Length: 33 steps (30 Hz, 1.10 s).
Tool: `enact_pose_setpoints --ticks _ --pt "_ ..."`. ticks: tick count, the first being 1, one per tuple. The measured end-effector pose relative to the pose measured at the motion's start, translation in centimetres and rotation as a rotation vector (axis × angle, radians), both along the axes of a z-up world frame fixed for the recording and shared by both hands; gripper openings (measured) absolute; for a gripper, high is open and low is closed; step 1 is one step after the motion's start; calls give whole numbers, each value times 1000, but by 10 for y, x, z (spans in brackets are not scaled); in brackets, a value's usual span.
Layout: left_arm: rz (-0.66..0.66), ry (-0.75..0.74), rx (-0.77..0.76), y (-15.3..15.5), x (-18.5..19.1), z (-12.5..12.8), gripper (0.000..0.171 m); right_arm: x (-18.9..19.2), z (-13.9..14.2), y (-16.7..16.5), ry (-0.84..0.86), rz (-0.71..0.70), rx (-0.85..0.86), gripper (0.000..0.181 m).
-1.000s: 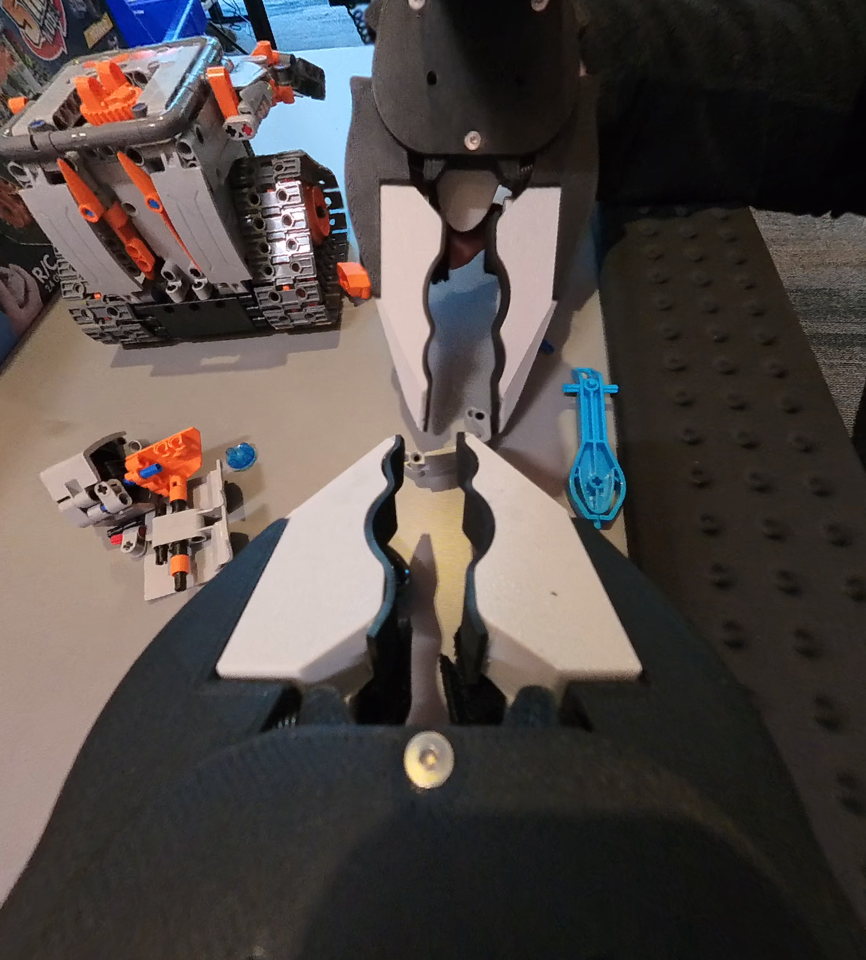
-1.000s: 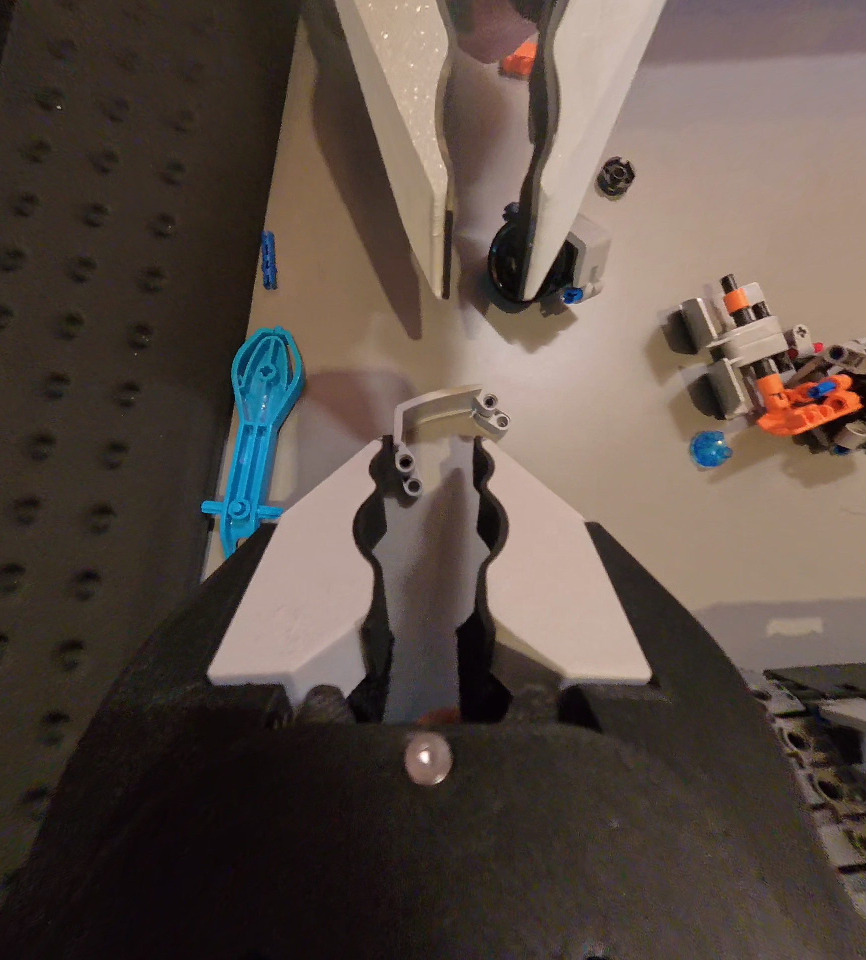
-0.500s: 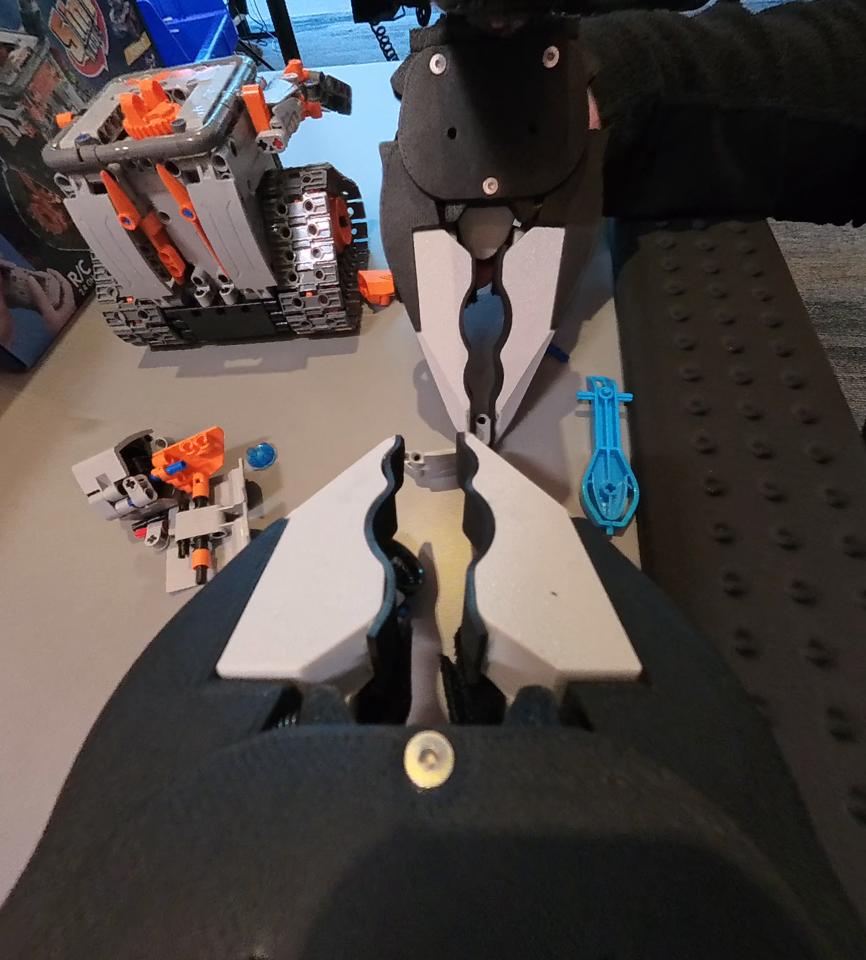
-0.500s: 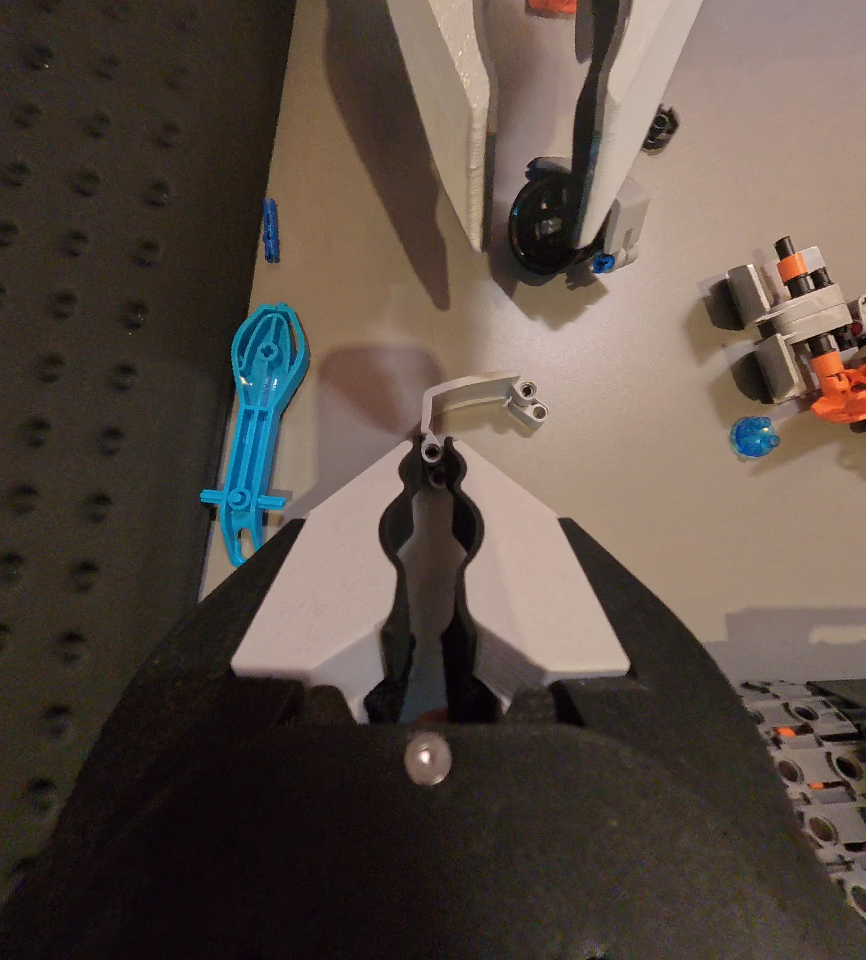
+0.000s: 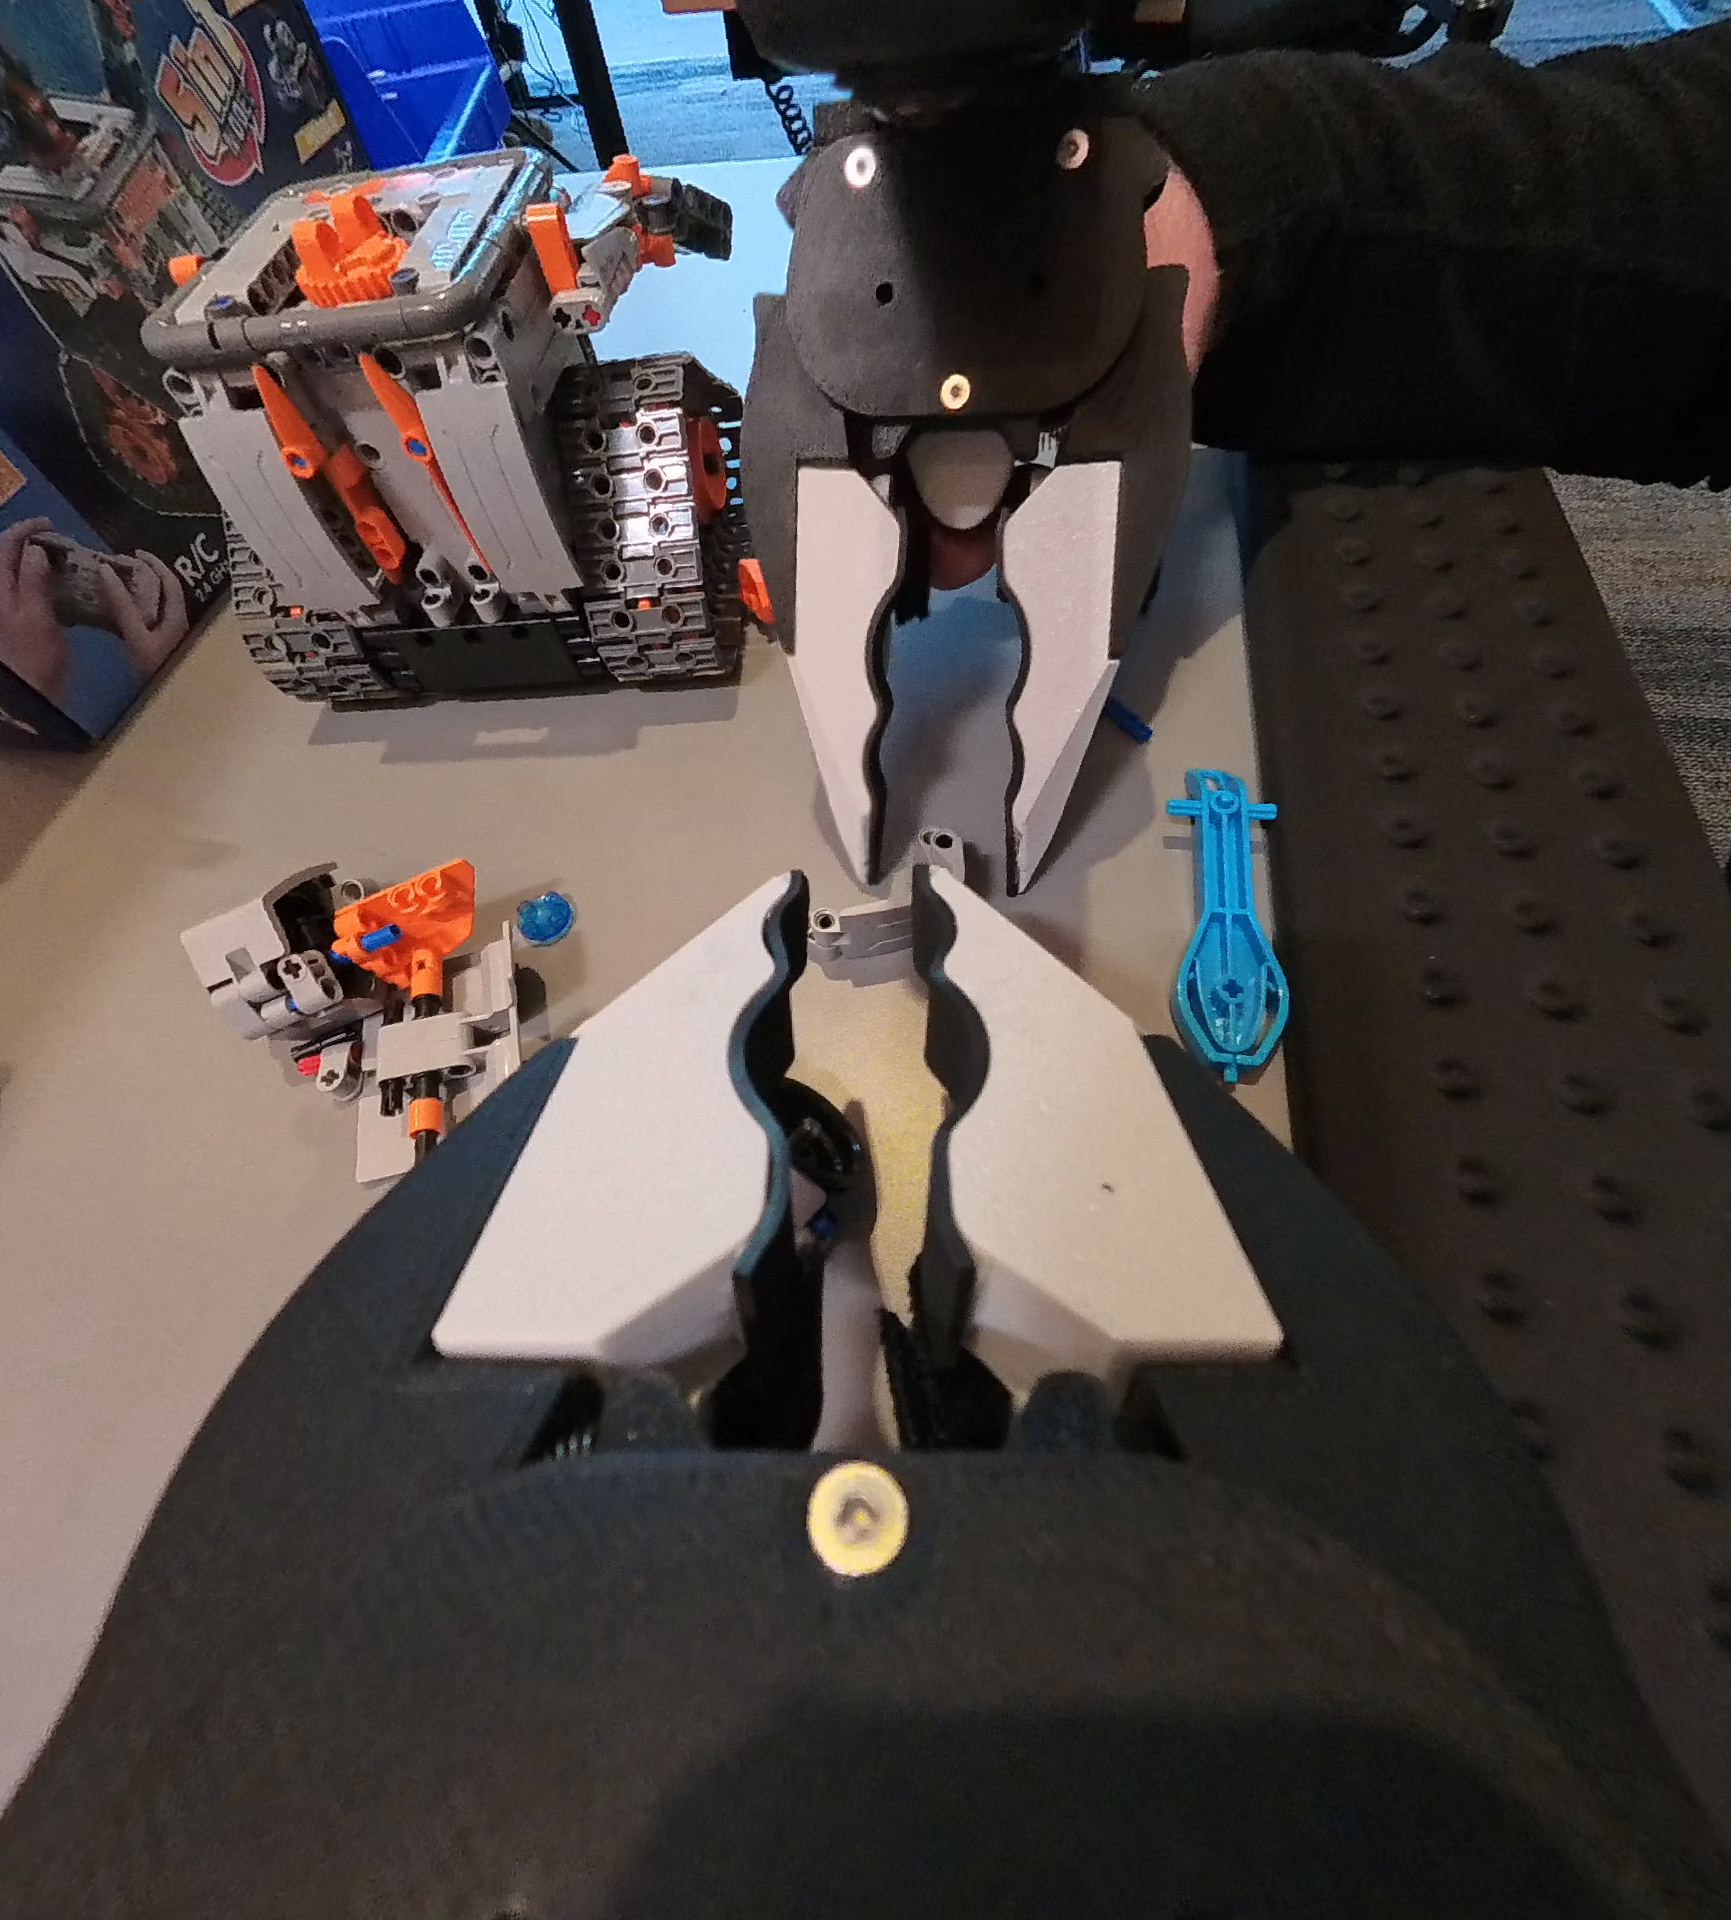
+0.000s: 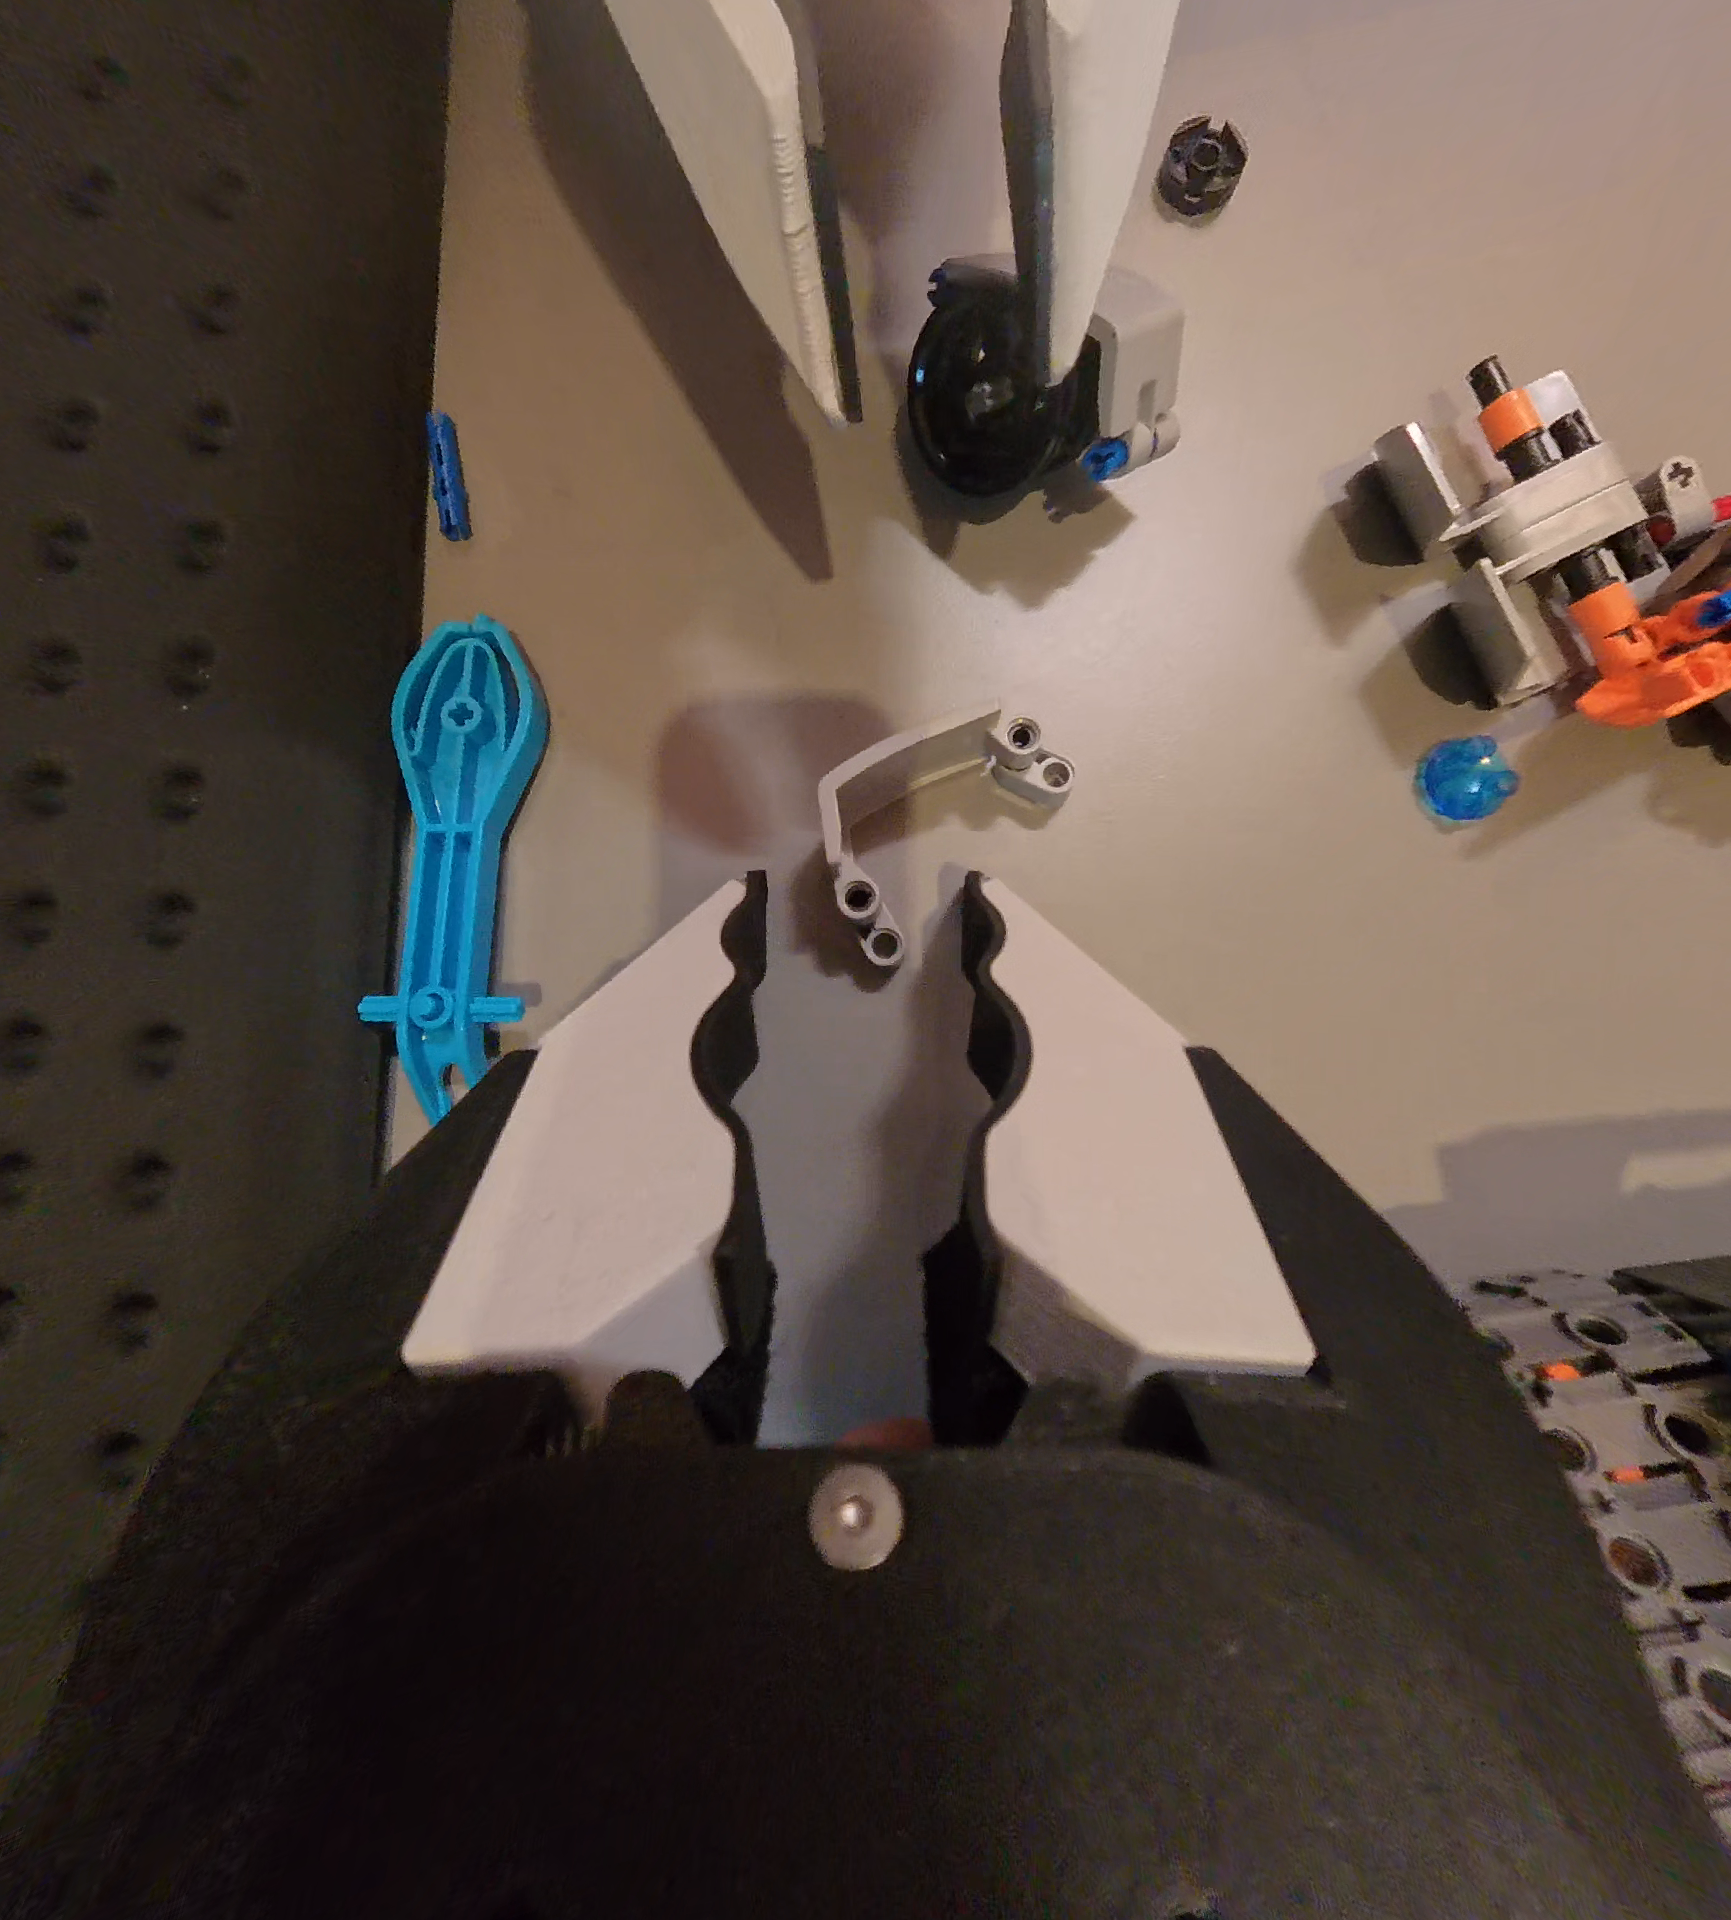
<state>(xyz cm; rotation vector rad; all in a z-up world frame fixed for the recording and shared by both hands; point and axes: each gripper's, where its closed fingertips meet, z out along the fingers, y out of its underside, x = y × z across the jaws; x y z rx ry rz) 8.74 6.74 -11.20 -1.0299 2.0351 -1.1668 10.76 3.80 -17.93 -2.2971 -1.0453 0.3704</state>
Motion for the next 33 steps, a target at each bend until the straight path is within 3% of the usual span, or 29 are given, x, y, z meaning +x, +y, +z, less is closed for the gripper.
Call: enact_pose_setpoints --ticks 6,20,33 --pt "0 3 1 0 0 -1 18 1 0 3 16 -17 2 5" --pt "10 2 2 3 2 -1 18 4 1 5 -34 0 42 4" --pt "41 -16 6 10 6 1 21 -4 30 13 6 19 198 4"
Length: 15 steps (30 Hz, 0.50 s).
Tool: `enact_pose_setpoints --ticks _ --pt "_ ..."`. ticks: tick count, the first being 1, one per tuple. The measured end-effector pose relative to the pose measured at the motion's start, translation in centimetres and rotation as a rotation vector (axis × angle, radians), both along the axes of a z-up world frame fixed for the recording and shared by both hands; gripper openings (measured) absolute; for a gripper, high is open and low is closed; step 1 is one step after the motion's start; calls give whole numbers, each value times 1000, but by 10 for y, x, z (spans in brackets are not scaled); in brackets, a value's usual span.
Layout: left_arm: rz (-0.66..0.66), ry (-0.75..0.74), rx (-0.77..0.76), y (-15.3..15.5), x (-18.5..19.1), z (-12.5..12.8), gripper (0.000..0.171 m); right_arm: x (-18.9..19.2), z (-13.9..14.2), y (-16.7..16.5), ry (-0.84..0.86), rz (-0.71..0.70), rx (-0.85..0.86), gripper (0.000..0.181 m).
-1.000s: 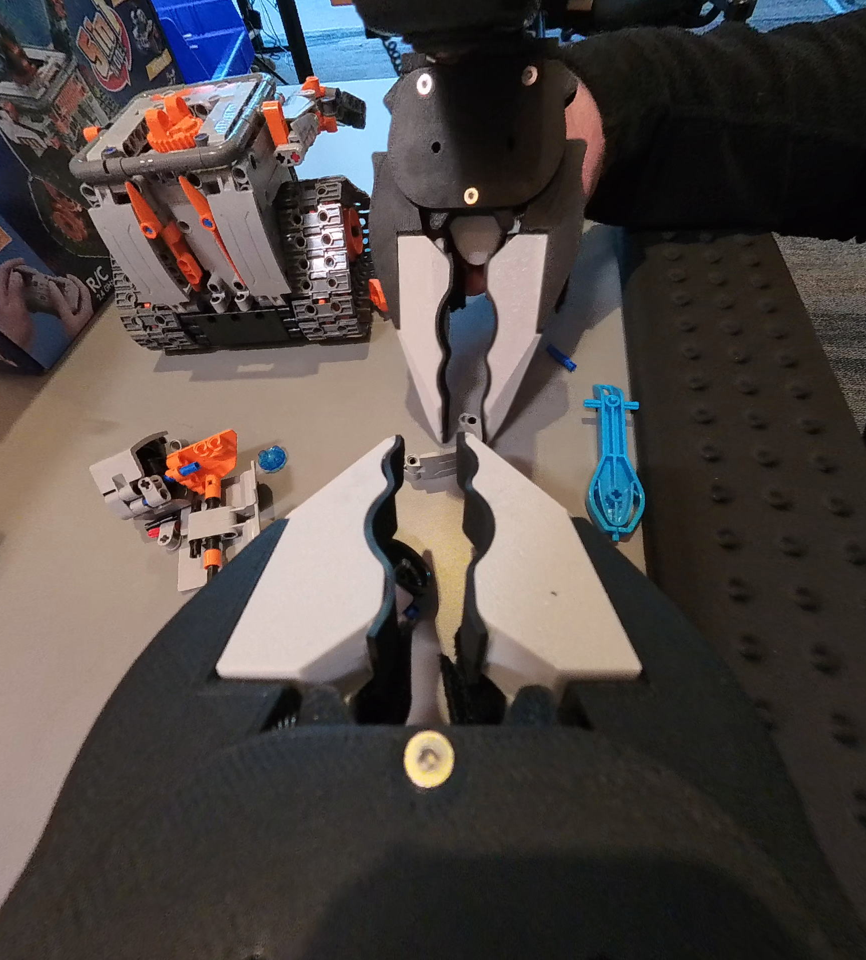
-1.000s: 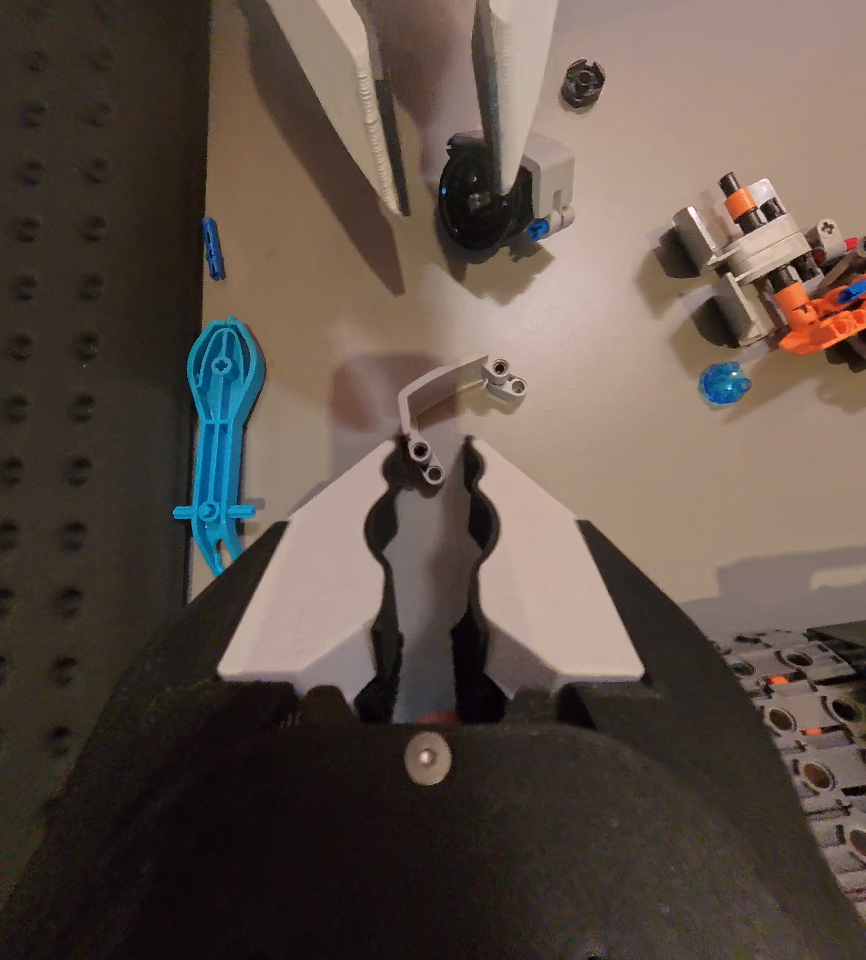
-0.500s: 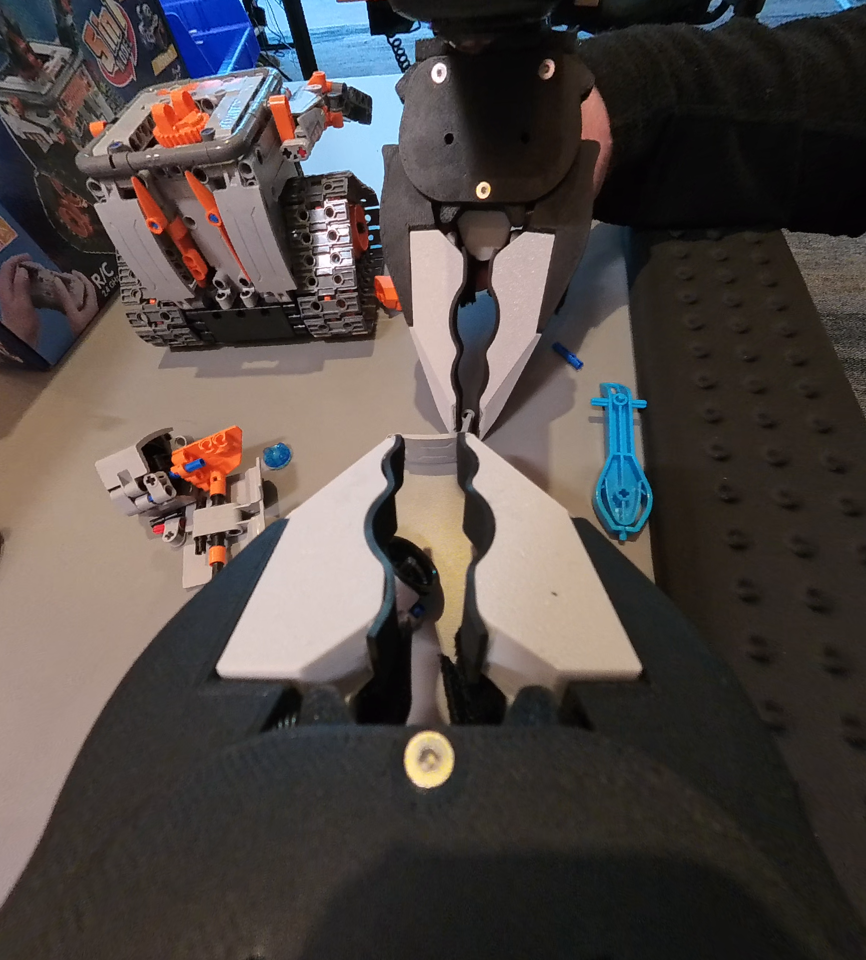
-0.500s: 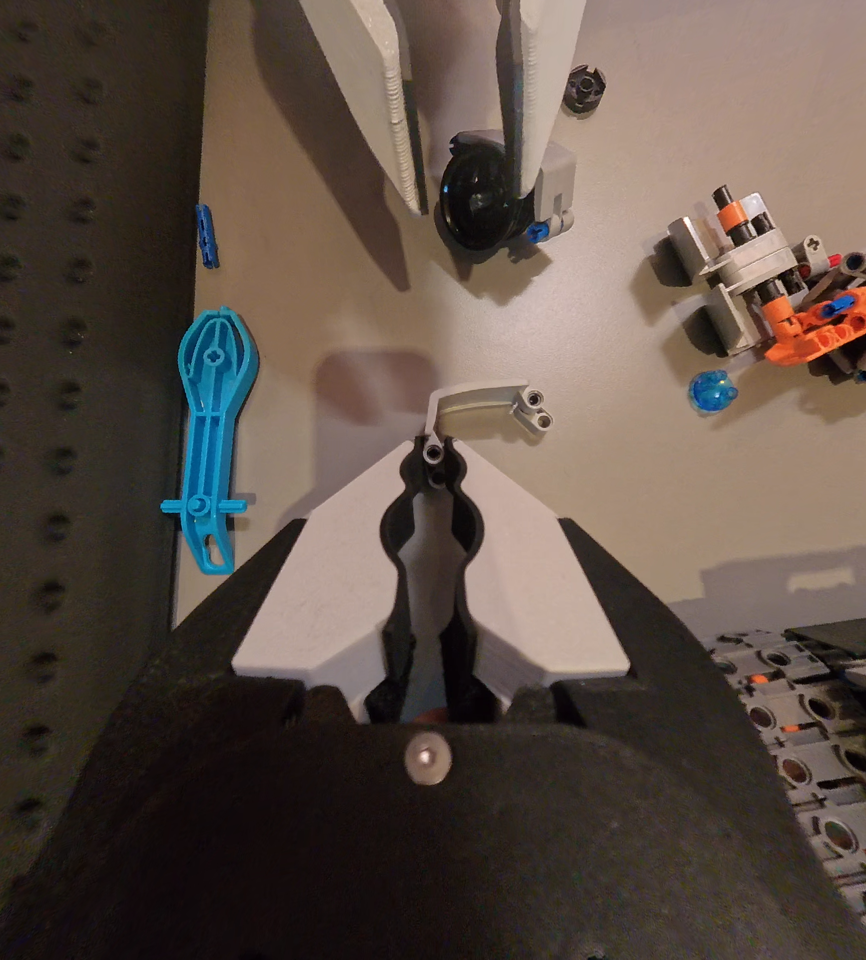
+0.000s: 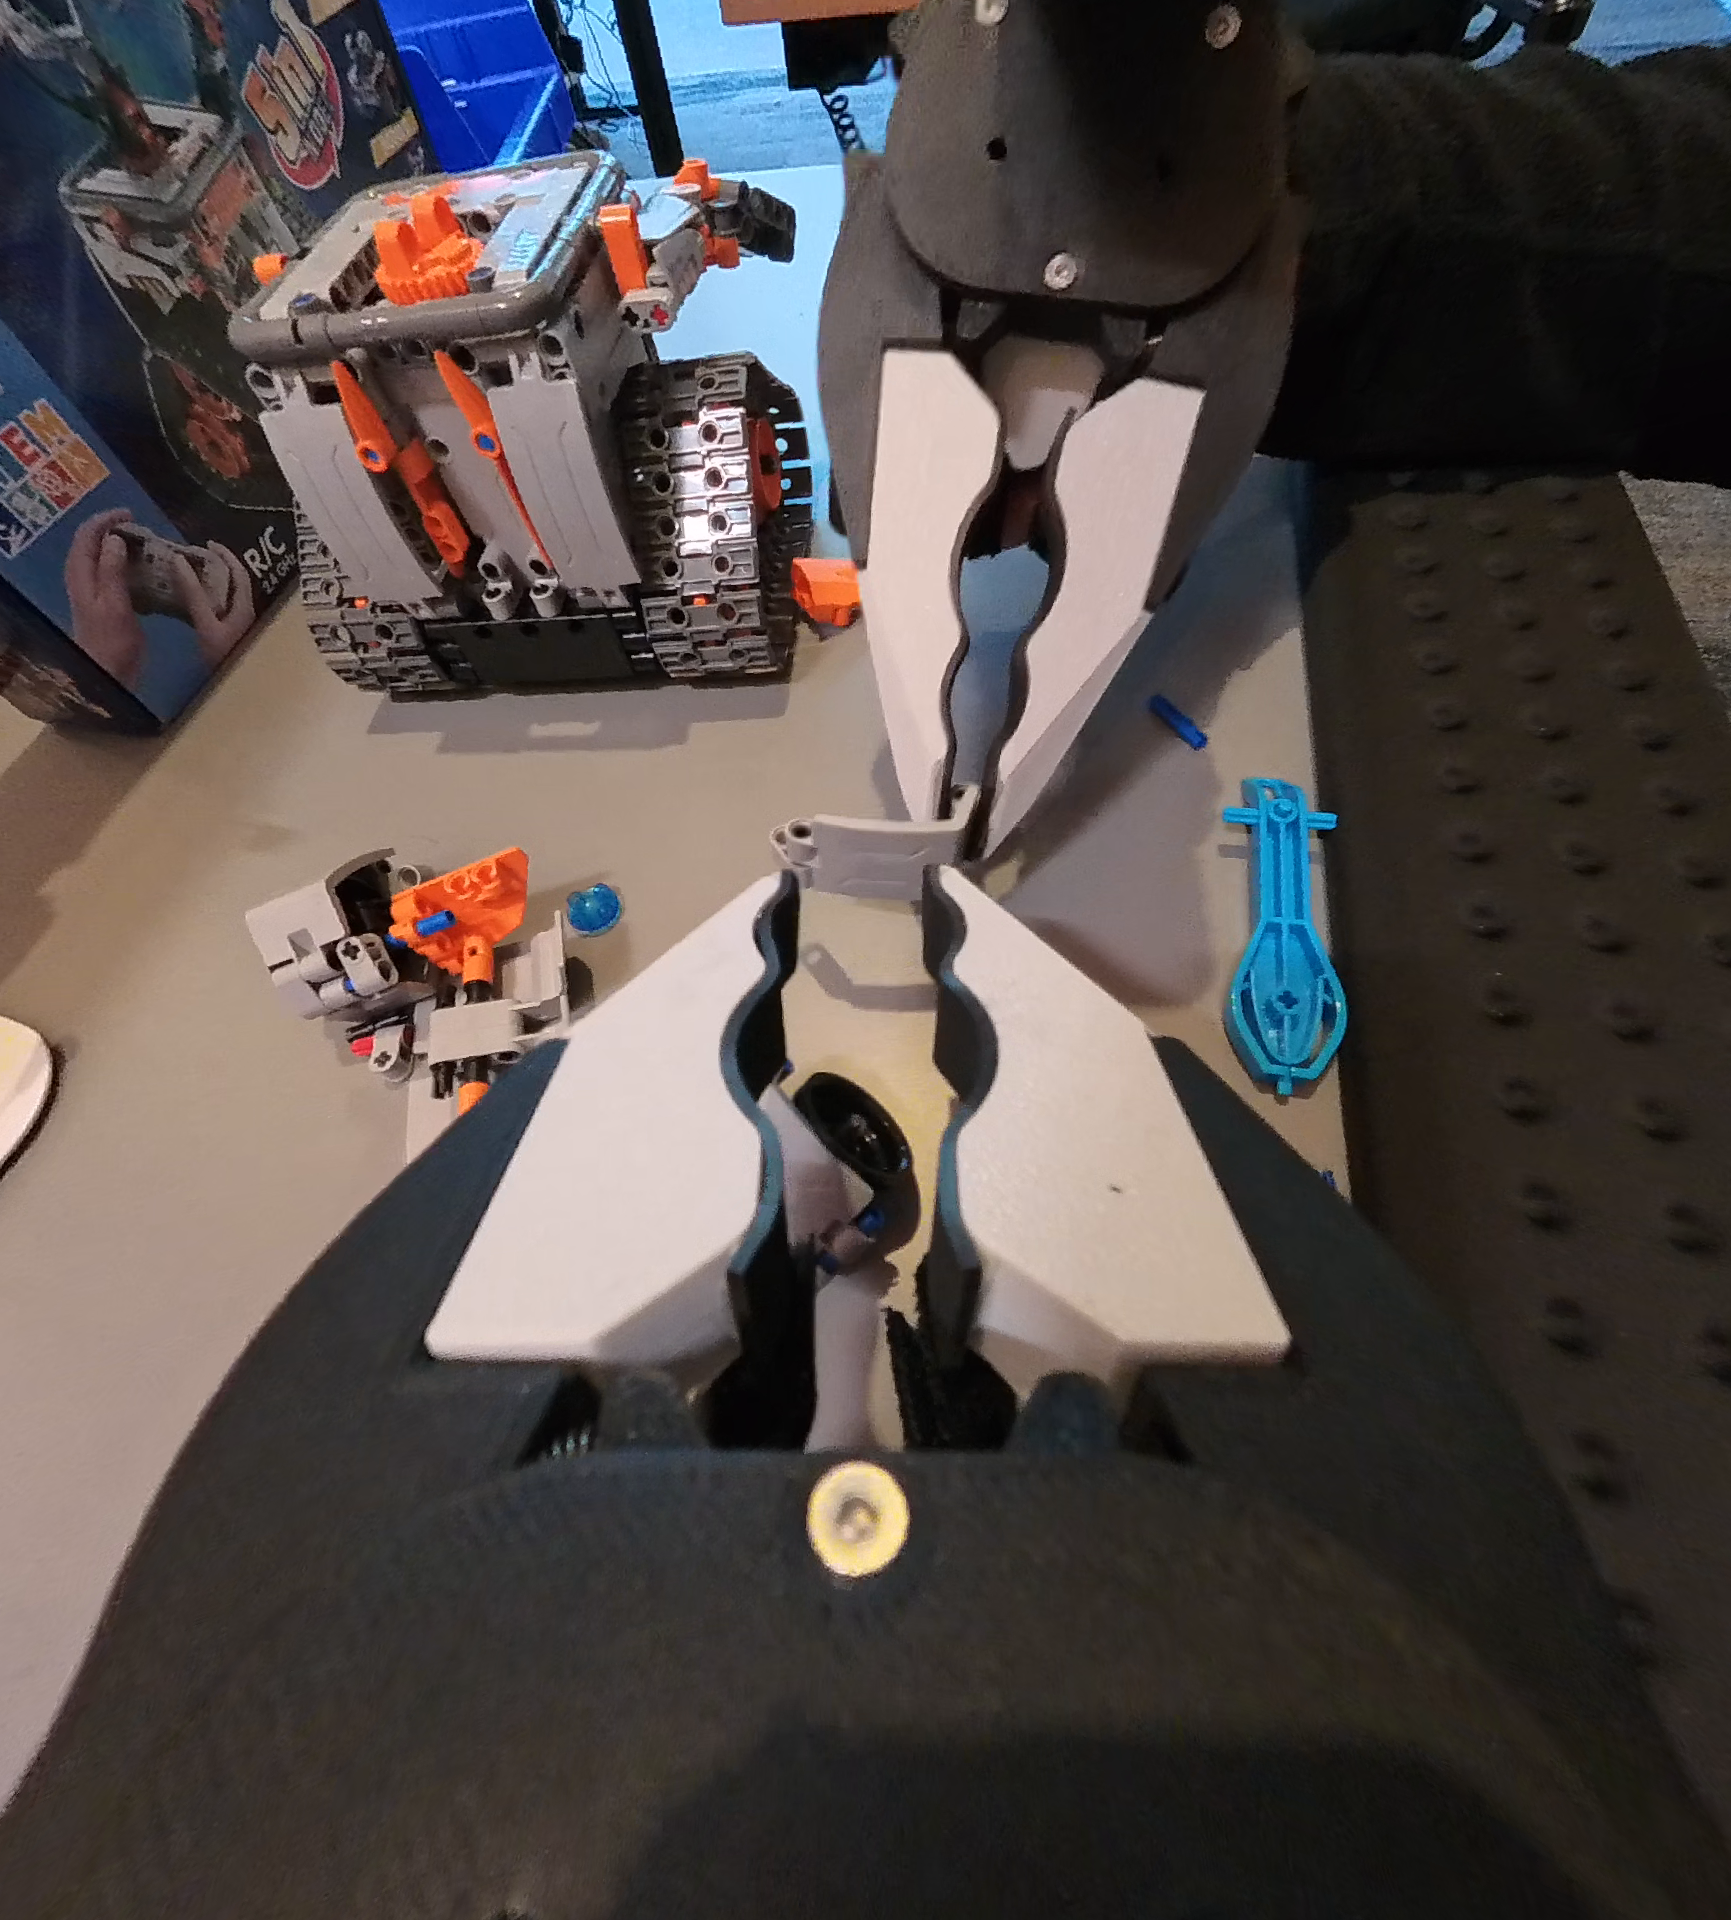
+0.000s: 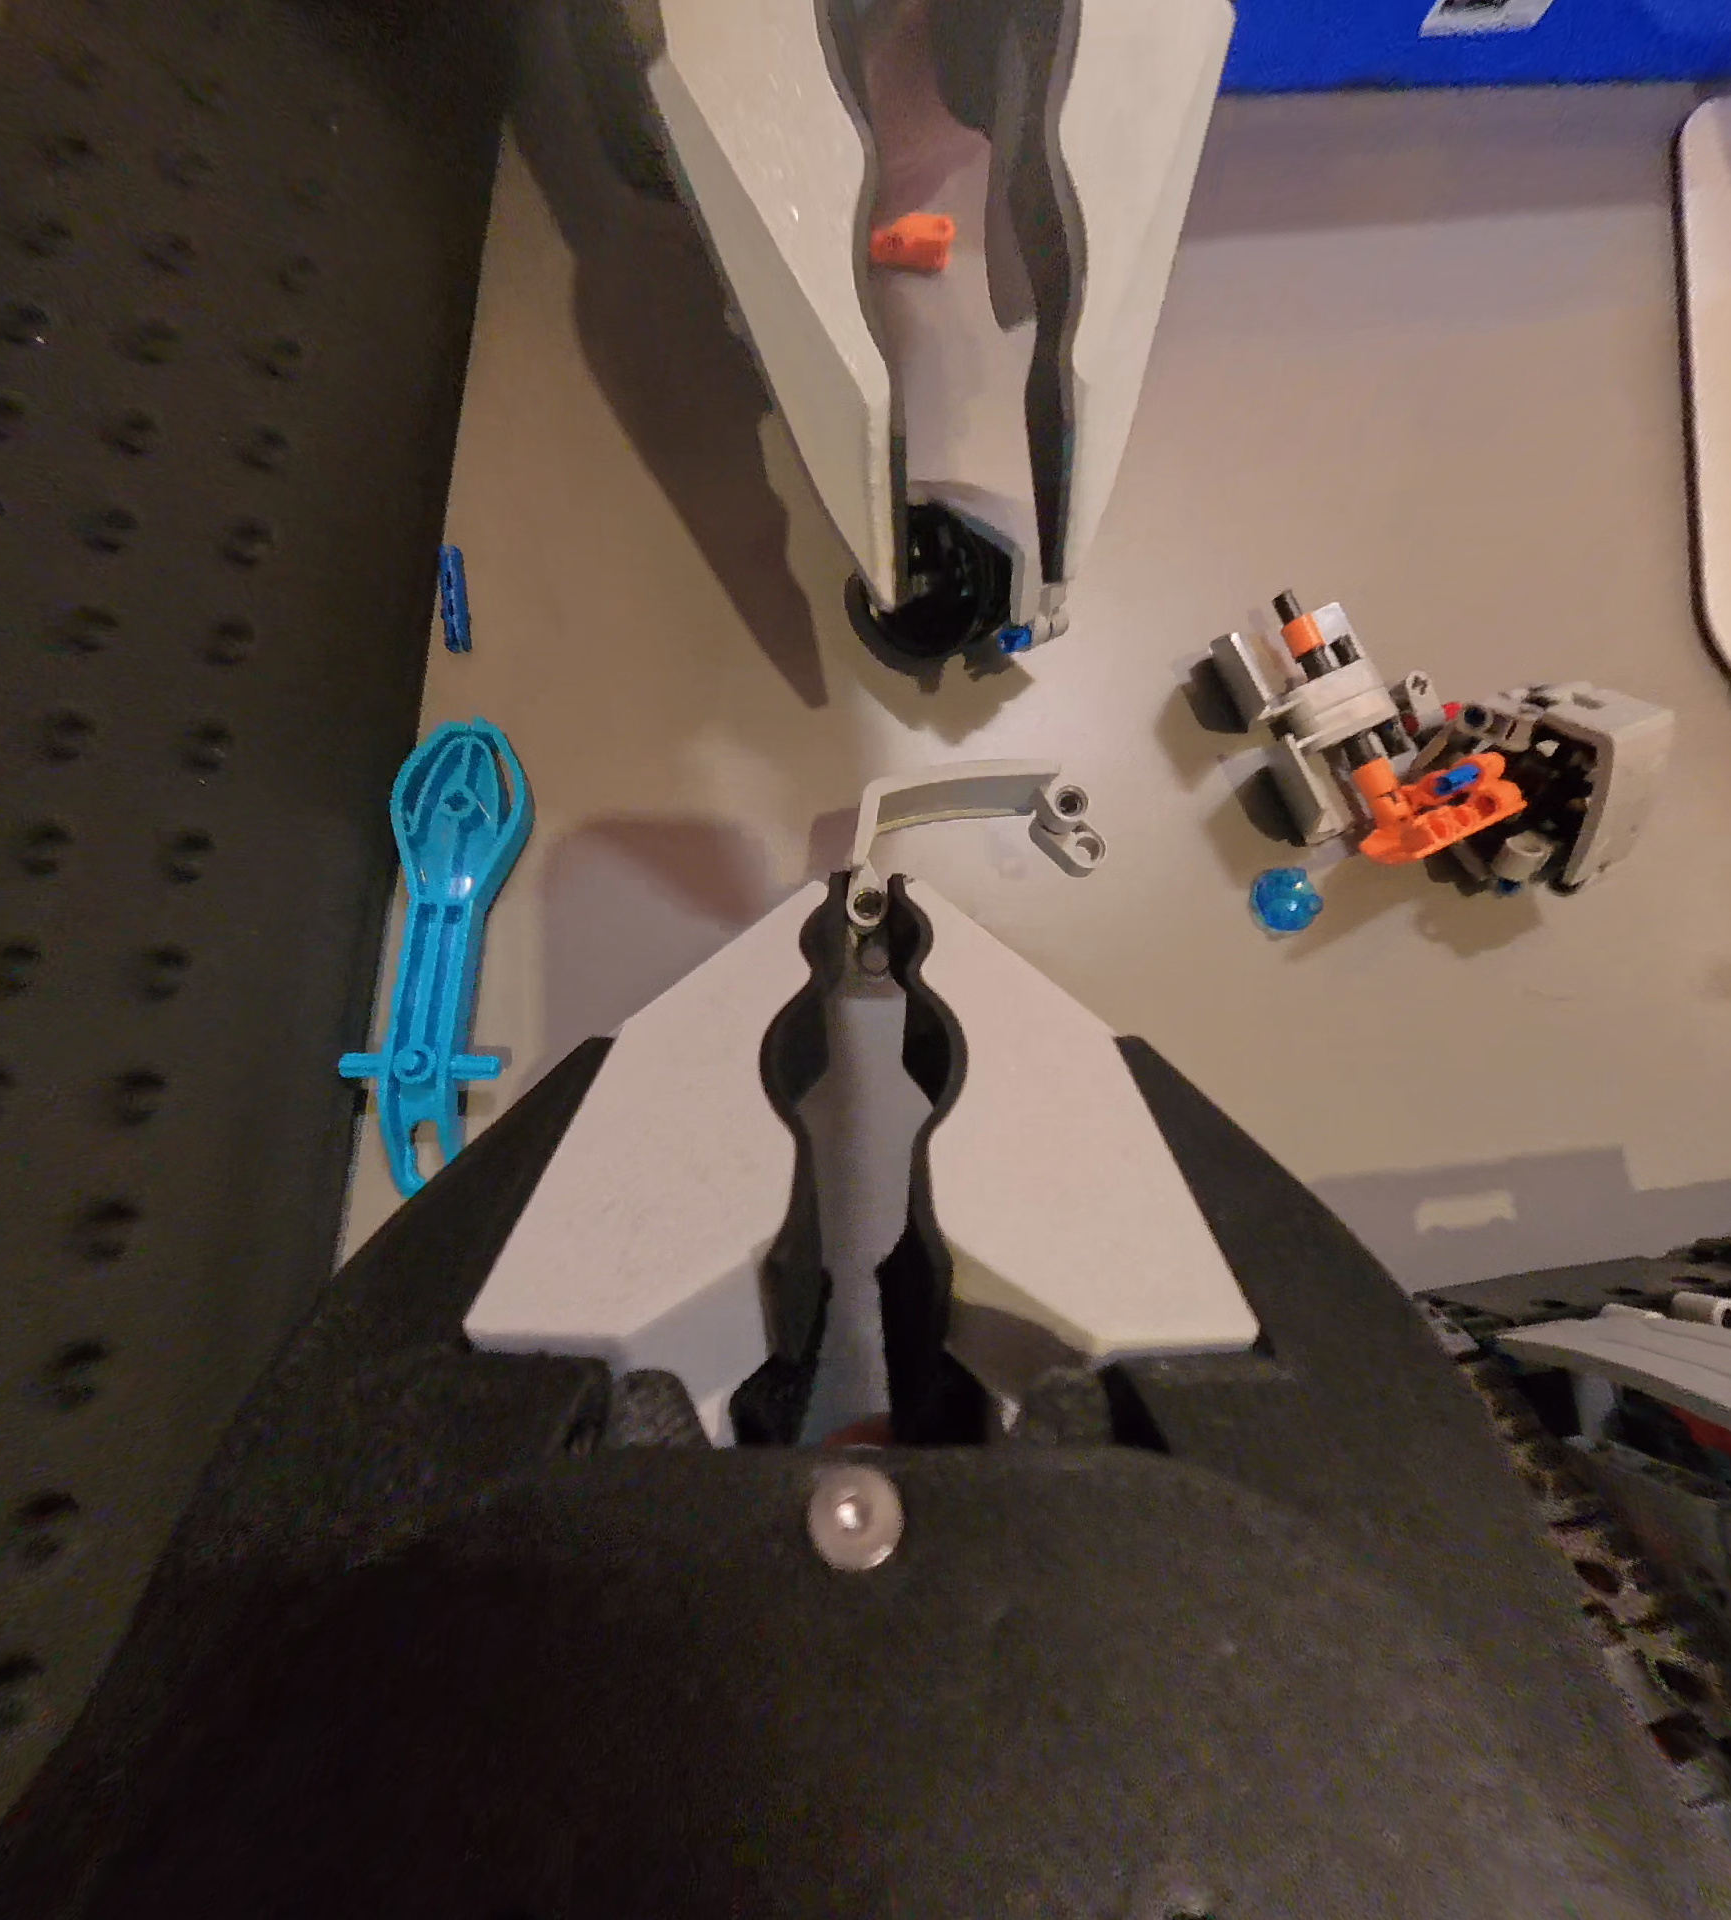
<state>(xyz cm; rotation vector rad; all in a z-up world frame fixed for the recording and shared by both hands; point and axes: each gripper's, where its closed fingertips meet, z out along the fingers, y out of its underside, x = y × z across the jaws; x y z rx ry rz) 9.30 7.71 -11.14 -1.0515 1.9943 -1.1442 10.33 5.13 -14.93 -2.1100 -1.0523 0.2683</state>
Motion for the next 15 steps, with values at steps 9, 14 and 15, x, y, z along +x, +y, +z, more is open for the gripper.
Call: enact_pose_setpoints --ticks 9,14,15 --pt "35 -63 160 3 4 1 35 -18 38 5 101 37 177 4" --pt "40 -71 110 7 5 6 48 -17 41 7 96 19 202 4" --pt "38 -70 98 7 5 7 48 -16 43 8 97 10 211 4"
